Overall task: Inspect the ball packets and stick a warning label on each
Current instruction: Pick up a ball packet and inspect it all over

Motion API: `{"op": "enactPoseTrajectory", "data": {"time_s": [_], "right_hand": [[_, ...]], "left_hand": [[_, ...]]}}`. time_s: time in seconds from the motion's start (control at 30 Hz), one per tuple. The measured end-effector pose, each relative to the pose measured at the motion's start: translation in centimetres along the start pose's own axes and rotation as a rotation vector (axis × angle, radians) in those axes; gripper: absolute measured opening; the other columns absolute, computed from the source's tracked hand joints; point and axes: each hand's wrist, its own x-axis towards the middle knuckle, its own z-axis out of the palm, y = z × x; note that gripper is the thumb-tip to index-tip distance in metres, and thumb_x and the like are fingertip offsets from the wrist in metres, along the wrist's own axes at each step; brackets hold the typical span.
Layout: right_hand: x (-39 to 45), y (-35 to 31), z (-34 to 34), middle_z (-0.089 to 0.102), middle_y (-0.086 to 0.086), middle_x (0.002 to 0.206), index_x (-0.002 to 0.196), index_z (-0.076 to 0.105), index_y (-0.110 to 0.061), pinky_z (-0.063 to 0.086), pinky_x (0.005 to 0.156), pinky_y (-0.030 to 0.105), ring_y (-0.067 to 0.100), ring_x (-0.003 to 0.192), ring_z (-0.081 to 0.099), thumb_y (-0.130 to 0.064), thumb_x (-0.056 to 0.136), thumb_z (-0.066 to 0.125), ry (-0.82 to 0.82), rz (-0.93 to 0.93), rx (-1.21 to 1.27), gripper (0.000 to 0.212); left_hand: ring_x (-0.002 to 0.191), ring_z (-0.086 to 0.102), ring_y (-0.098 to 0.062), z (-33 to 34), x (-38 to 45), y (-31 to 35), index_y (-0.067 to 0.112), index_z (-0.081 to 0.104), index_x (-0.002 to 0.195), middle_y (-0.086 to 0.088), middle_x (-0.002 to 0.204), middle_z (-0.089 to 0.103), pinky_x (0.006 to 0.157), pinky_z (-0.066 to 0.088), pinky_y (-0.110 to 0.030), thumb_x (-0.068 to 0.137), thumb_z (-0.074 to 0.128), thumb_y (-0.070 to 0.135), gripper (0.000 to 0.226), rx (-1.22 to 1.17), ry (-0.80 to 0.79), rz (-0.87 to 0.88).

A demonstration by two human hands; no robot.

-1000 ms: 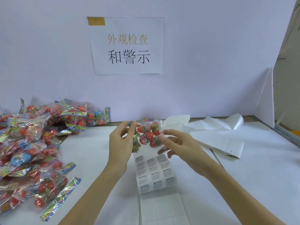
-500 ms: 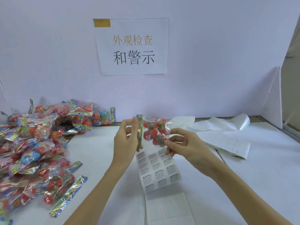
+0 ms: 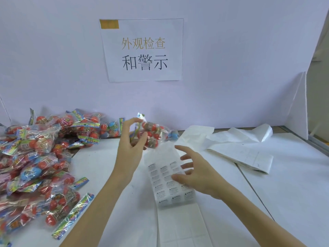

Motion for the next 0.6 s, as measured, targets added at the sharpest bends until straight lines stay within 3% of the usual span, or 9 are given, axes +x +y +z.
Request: {"op": "enactPoseTrajectory", "data": {"time_s": [0.07, 0.17, 0.27, 0.37, 0.43, 0.5, 0.6], "right_hand": [[0.0, -0.2, -0.2, 0.054, -0.005, 0.128, 0.141, 0.048, -0.05, 0.064, 0.084, 0.035, 0.016, 0.101, 0.068, -0.013, 0.088, 0.08, 0.042, -0.015, 0.09, 0.072], [-0.1, -0.7, -1.2, 0.06, -0.006, 0.126, 0.136, 0.053, -0.058, 0.062, 0.087, 0.045, 0.027, 0.1, 0.066, -0.005, 0.094, 0.068, 0.208, -0.097, 0.116, 0.07], [-0.2, -1.2, -2.4, 0.069, -0.006, 0.12, 0.131, 0.058, -0.058, 0.062, 0.086, 0.052, 0.037, 0.103, 0.066, 0.007, 0.094, 0.058, 0.3, -0.153, 0.264, 0.074], [-0.2, -1.4, -2.8, 0.075, 0.002, 0.118, 0.133, 0.061, -0.049, 0.061, 0.094, 0.05, 0.028, 0.108, 0.071, 0.013, 0.095, 0.053, 0.231, -0.133, 0.424, 0.073], [-0.3, -1.6, -2.9, 0.076, 0.005, 0.117, 0.135, 0.061, -0.041, 0.06, 0.096, 0.05, 0.028, 0.111, 0.072, 0.015, 0.095, 0.052, 0.163, -0.108, 0.441, 0.068], [-0.3, -1.8, -2.9, 0.077, 0.005, 0.114, 0.135, 0.06, -0.038, 0.06, 0.094, 0.049, 0.029, 0.108, 0.072, 0.014, 0.095, 0.05, 0.093, -0.09, 0.419, 0.066], [-0.4, -1.9, -2.1, 0.074, -0.004, 0.112, 0.127, 0.062, -0.046, 0.062, 0.089, 0.039, 0.023, 0.106, 0.07, -0.004, 0.1, 0.056, 0.12, -0.1, 0.274, 0.051]], "left_hand": [[0.083, 0.068, -0.02, -0.4, 0.3, -0.4, 0.037, 0.073, 0.093, 0.004, 0.101, 0.074, 0.061, 0.047, -0.019, 0.102, 0.054, 0.003, 0.04, 0.1, 0.067, -0.044], [0.106, 0.064, -0.021, -0.7, 0.5, -0.5, 0.035, 0.081, 0.087, -0.005, 0.126, 0.056, 0.089, 0.054, -0.033, 0.101, 0.051, 0.005, 0.045, 0.157, 0.175, -0.12], [0.094, 0.067, -0.028, -0.4, 0.4, -0.4, 0.022, 0.083, 0.093, -0.006, 0.121, 0.05, 0.069, 0.053, -0.024, 0.102, 0.059, 0.009, 0.028, 0.118, 0.138, -0.165], [0.077, 0.058, -0.025, 1.2, -0.5, -0.3, -0.003, 0.077, 0.085, -0.019, 0.097, 0.068, 0.069, 0.048, -0.037, 0.103, 0.064, 0.021, 0.033, 0.06, -0.065, -0.165], [0.072, 0.06, -0.02, 2.2, -1.2, 0.1, 0.005, 0.08, 0.083, -0.008, 0.091, 0.071, 0.072, 0.055, -0.03, 0.1, 0.067, 0.033, 0.035, 0.036, -0.115, -0.227], [0.074, 0.065, -0.011, 2.7, -1.6, 0.1, 0.018, 0.082, 0.082, 0.001, 0.101, 0.065, 0.08, 0.059, -0.023, 0.097, 0.07, 0.038, 0.027, 0.049, -0.091, -0.261], [0.08, 0.067, -0.009, 2.6, -1.8, -0.1, 0.023, 0.082, 0.088, -0.012, 0.116, 0.06, 0.079, 0.056, -0.017, 0.098, 0.071, 0.027, 0.015, 0.106, -0.074, -0.196]]}}
